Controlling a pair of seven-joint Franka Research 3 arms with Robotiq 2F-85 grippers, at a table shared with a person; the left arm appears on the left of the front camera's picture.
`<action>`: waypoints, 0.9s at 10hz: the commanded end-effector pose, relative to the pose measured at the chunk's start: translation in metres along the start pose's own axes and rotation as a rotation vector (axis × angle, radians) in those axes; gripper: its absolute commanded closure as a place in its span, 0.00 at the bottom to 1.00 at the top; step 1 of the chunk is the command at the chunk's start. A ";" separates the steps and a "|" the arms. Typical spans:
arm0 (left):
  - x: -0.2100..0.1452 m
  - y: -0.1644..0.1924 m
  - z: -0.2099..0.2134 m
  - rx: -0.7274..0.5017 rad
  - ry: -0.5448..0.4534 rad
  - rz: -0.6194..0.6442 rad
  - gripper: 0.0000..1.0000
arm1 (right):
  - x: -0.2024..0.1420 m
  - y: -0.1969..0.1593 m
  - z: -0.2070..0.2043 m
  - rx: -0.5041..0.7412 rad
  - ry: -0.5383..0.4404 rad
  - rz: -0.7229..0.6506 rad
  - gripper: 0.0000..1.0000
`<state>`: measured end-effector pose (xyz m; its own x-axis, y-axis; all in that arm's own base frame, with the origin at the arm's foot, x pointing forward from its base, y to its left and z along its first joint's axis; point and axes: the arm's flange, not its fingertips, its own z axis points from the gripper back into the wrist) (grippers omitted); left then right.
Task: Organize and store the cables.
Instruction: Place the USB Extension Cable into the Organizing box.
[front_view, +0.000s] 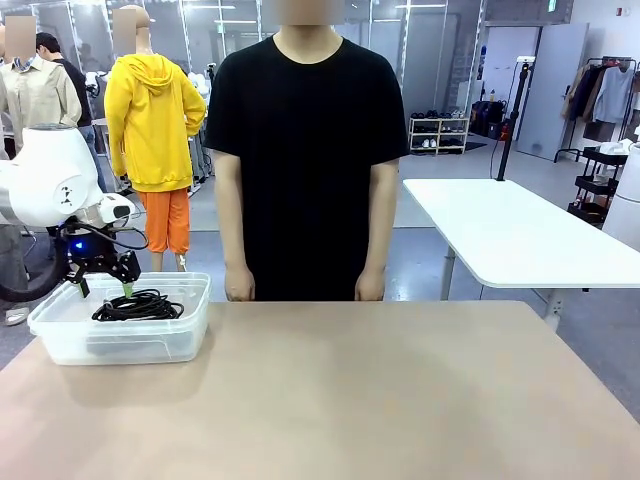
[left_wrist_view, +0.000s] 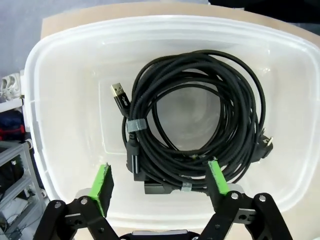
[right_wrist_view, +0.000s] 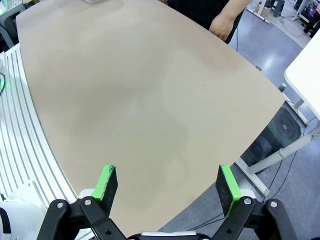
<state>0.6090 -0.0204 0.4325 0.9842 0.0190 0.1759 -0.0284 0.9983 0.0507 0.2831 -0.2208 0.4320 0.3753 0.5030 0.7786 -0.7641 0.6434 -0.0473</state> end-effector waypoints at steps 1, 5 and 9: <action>0.005 0.005 -0.001 -0.007 0.000 0.002 0.00 | -0.001 0.000 -0.001 -0.001 -0.012 0.010 0.00; 0.005 0.005 -0.001 -0.007 0.000 0.002 0.00 | -0.001 0.000 -0.001 -0.001 -0.012 0.010 0.00; 0.005 0.005 -0.001 -0.007 0.000 0.002 0.00 | -0.001 0.000 -0.001 -0.001 -0.012 0.010 0.00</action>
<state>0.6088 -0.0171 0.4314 0.9844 0.0256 0.1739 -0.0350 0.9981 0.0511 0.2831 -0.2208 0.4321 0.3753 0.5029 0.7786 -0.7640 0.6434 -0.0474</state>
